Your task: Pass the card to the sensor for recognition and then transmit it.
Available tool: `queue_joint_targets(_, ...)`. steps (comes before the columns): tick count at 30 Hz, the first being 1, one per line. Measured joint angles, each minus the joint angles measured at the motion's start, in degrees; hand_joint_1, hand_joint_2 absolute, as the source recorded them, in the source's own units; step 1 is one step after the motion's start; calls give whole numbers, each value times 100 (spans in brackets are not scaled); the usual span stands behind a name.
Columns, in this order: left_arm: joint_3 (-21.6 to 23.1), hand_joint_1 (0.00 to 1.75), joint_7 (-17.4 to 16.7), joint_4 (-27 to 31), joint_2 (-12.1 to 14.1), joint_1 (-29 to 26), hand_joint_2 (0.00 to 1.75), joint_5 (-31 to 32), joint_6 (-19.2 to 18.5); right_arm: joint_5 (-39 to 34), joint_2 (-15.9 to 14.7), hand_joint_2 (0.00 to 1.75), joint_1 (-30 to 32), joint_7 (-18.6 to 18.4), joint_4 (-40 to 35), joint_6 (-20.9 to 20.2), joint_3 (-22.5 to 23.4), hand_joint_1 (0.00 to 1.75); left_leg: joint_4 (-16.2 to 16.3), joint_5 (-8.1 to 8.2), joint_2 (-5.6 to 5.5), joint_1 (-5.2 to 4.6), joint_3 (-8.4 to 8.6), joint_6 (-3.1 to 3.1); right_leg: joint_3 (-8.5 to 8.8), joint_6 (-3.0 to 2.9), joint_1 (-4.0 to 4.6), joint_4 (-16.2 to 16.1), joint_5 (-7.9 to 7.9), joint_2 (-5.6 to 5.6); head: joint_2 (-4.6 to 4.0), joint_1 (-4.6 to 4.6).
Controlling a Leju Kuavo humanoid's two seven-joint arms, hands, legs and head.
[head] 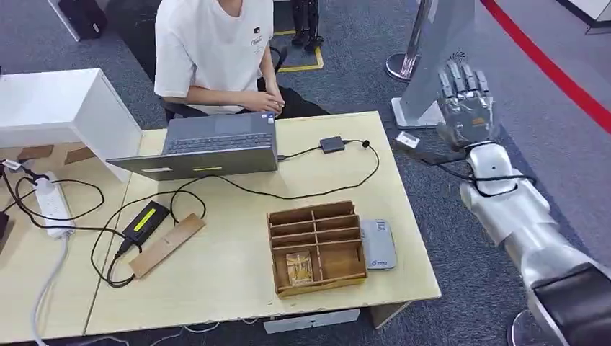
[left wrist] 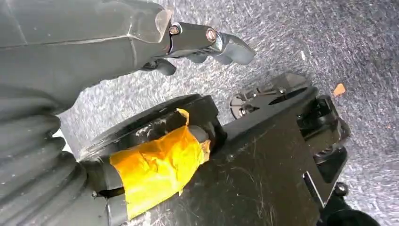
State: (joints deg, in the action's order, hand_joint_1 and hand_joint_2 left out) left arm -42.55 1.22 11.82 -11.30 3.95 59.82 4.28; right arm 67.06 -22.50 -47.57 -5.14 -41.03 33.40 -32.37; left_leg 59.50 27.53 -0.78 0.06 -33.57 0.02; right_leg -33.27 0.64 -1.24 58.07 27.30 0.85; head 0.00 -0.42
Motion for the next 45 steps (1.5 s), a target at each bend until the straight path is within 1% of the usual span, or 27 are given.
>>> queue_joint_targets(2, -98, 0, -32, 0, 2, 3, 175, -111, 50, -297, -471, 175, 359, 0, -104, 109, 250, 0, 9, 10, -2, 1, 10, 14, 9, 8, 2, -12, 5, 1, 2, -9)
queue_joint_targets(3, -145, 0, -59, 0, 0, 2, 175, -137, 88, -574, -755, 175, 661, 20, -168, 157, 451, 0, 12, 21, -22, 3, 12, 32, 27, 27, 4, -17, 18, 24, 0, 4)
queue_joint_targets(4, -186, 0, -79, 0, -2, -6, 175, -166, 116, -996, -1076, 175, 1049, 127, -225, 212, 794, 0, 16, 24, -64, 3, 12, 36, 46, 40, 6, -23, 34, 69, 2, -4)
queue_joint_targets(5, -223, 0, -87, 0, -9, -14, 175, -179, 144, -1363, -1327, 175, 1415, 245, -234, 240, 1131, 0, 15, 26, -96, 3, 11, 39, 61, 47, 6, -24, 40, 100, 0, 11)
queue_joint_targets(6, -271, 0, -96, 0, -9, -18, 175, -201, 160, -1723, -1558, 175, 1798, 384, -232, 273, 1564, 0, 14, 30, -114, 4, 8, 45, 68, 48, 7, -26, 48, 116, 0, 4)
queue_joint_targets(8, -337, 0, -120, 0, -9, -25, 175, -225, 181, -2056, -1889, 175, 2478, 644, -180, 279, 2334, 0, 11, 48, -108, 3, 8, 55, 69, 48, 5, -28, 50, 113, 0, 0)
queue_joint_targets(10, -409, 0, -160, 0, -11, -22, 175, -242, 199, -2065, -2073, 175, 3124, 904, -46, 288, 3055, 0, 11, 63, -87, 2, 14, 58, 67, 49, 2, -28, 57, 87, 0, 4)
queue_joint_targets(12, -463, 0, -175, 0, -18, -23, 175, -277, 225, -1960, -2148, 175, 3627, 1025, 151, 304, 3684, 0, 10, 69, -72, 0, 21, 65, 65, 49, -1, -28, 60, 73, 0, 0)
queue_joint_targets(13, -494, 0, -177, 0, -22, -23, 175, -295, 249, -1850, -2152, 175, 3816, 1082, 316, 312, 4028, 0, 9, 70, -68, 1, 23, 64, 65, 49, 0, -28, 65, 69, 0, -4)
queue_joint_targets(16, -608, 0, -231, 0, -37, -24, 175, -371, 258, -1522, -2102, 175, 4294, 1123, 899, 325, 4848, 0, 6, 73, -67, 1, 25, 63, 69, 48, 1, -28, 71, 68, 0, 2)
queue_joint_targets(19, -700, 0, -308, 0, -57, -16, 175, -408, 256, -1276, -1916, 175, 4587, 1108, 1393, 354, 5346, 0, 3, 74, -49, 2, 34, 61, 70, 47, 3, -28, 71, 53, 0, -4)
queue_joint_targets(23, -818, 0, -435, 0, -74, -3, 175, -500, 147, -962, -1425, 175, 4809, 1016, 1980, 339, 5752, 0, -3, 74, -24, 2, 43, 61, 72, 45, 4, -27, 70, 32, 0, 5)
queue_joint_targets(25, -859, 0, -463, 0, -79, -1, 175, -520, 133, -931, -1230, 175, 4878, 1012, 2159, 339, 5855, 0, -8, 74, -14, 1, 46, 61, 71, 44, -1, -26, 70, 21, 0, -2)
queue_joint_targets(27, -892, 0, -468, 0, -81, 1, 175, -520, 129, -889, -1097, 175, 4908, 995, 2316, 339, 5925, 0, -10, 74, -2, 0, 52, 61, 71, 44, -7, -24, 70, 11, 0, -9)
queue_joint_targets(30, -925, 0, -468, 0, -85, 2, 175, -522, 114, -874, -880, 175, 4917, 870, 2490, 299, 5973, 0, -10, 74, 11, 1, 62, 60, 73, 43, 1, -24, 69, -5, 0, 0)
queue_joint_targets(32, -969, 0, -470, 0, -90, 2, 175, -531, 98, -914, -632, 175, 4921, 830, 2601, 262, 5995, 0, -11, 74, 12, 3, 62, 59, 74, 43, 3, -24, 69, -5, 2, -2)
queue_joint_targets(33, -988, 0, -470, 0, -90, 2, 175, -540, 94, -955, -424, 175, 4923, 822, 2658, 234, 6034, 0, -12, 74, 12, 3, 63, 59, 74, 42, 4, -23, 69, -6, 0, 4)
queue_joint_targets(34, -993, 0, -474, 0, -92, 1, 175, -548, 94, -999, -265, 175, 4923, 811, 2695, 227, 6072, 0, -13, 74, 12, 4, 63, 59, 74, 41, 6, -23, 70, -6, 0, -9)
queue_joint_targets(35, -1003, 0, -502, 0, -92, 2, 175, -568, 83, -988, -42, 175, 4920, 754, 2739, 183, 6087, 0, -15, 73, 13, 5, 65, 57, 75, 40, 8, -22, 70, -8, 0, 2)
queue_joint_targets(36, -1014, 0, -525, 0, -92, 5, 175, -575, 79, -944, 91, 175, 4913, 670, 2776, 87, 6093, 0, -16, 73, 13, 5, 65, 57, 74, 40, 9, -22, 70, -8, 0, -7)
queue_joint_targets(39, -1082, 0, -590, 0, -94, 15, 175, -625, 41, -808, 749, 175, 4898, 347, 2903, -258, 6095, 0, -20, 70, 14, 8, 67, 48, 74, 27, 12, -20, 71, -8, 0, 4)
queue_joint_targets(40, -1108, 0, -610, 0, -94, 15, 175, -655, 22, -776, 926, 175, 4898, 278, 2922, -325, 6095, 0, -24, 69, 15, 6, 67, 47, 74, 27, 9, -17, 71, -9, 0, -15)
queue_joint_targets(41, -1141, 0, -656, 0, -94, 17, 175, -708, 6, -776, 1119, 175, 4885, 184, 2935, -447, 6095, 0, -26, 69, 18, 5, 70, 46, 74, 26, 8, -15, 71, -13, 0, 2)
queue_joint_targets(42, -1176, 0, -702, 0, -94, 22, 175, -752, -2, -774, 1245, 175, 4868, 100, 2938, -569, 6095, 0, -26, 68, 20, 13, 71, 44, 75, 25, 16, -16, 72, -16, 0, -9)
queue_joint_targets(43, -1215, 0, -741, 0, -92, 25, 175, -778, -11, -771, 1452, 175, 4855, 37, 2973, -685, 6095, 0, -26, 72, 21, 13, 73, 33, 75, 22, 16, -16, 73, -17, 0, 11)
queue_joint_targets(45, -1268, 0, -782, 0, -101, 24, 175, -789, -22, -765, 1695, 175, 4845, -29, 2997, -796, 6095, 0, -26, 71, 21, 11, 73, 29, 75, 18, 13, -12, 75, -16, 0, -11)
